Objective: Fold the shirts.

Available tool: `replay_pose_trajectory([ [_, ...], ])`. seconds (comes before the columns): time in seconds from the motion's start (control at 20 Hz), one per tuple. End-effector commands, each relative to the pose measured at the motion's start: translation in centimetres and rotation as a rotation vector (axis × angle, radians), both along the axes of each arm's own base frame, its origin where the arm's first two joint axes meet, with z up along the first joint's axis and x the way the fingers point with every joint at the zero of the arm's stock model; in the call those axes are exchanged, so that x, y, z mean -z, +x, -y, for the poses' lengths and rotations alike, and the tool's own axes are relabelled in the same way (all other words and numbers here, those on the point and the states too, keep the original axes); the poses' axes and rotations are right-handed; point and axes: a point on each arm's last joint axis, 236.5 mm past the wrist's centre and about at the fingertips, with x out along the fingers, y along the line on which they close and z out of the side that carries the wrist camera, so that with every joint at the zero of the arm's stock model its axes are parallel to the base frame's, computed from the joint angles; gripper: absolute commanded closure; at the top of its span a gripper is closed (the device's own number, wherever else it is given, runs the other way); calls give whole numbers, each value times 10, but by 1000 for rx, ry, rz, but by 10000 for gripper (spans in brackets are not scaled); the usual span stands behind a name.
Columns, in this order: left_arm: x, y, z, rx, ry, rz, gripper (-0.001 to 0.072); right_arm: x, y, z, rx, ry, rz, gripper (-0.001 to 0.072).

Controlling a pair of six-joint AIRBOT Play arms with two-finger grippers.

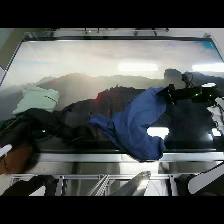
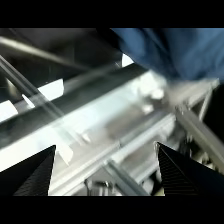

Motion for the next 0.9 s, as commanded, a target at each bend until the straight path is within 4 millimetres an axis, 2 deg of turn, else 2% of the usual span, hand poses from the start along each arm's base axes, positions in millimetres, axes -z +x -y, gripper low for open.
replay_pose_trajectory([
  [0.0,22,27,-46,-320,73,100,-1,2,-1,-3,-10,-4,-2,279],
  [0.1,34,37,-48,-431,55,98,-1,-1,1,-5,-2,9,1,279],
  [0.2,52,45,-45,-444,85,87,-1,-6,4,-7,10,32,7,280],
  [0.3,65,65,-37,-434,125,120,4,-8,5,-8,12,40,12,280],
  [0.35,70,80,-34,-445,143,140,72,-8,5,-8,13,42,12,280],
  [0.4,75,94,-29,-458,158,155,176,-8,5,-8,13,42,12,280],
  [0.45,79,104,-22,-448,166,163,204,-8,5,-8,13,43,12,280],
  [0.6,86,121,9,-370,156,148,204,-8,5,-8,12,43,11,280],
  [0.8,76,134,58,-249,110,163,206,-11,7,-9,22,57,16,281],
  [0.85,71,139,68,-229,100,181,244,-14,10,-10,32,73,20,339],
])
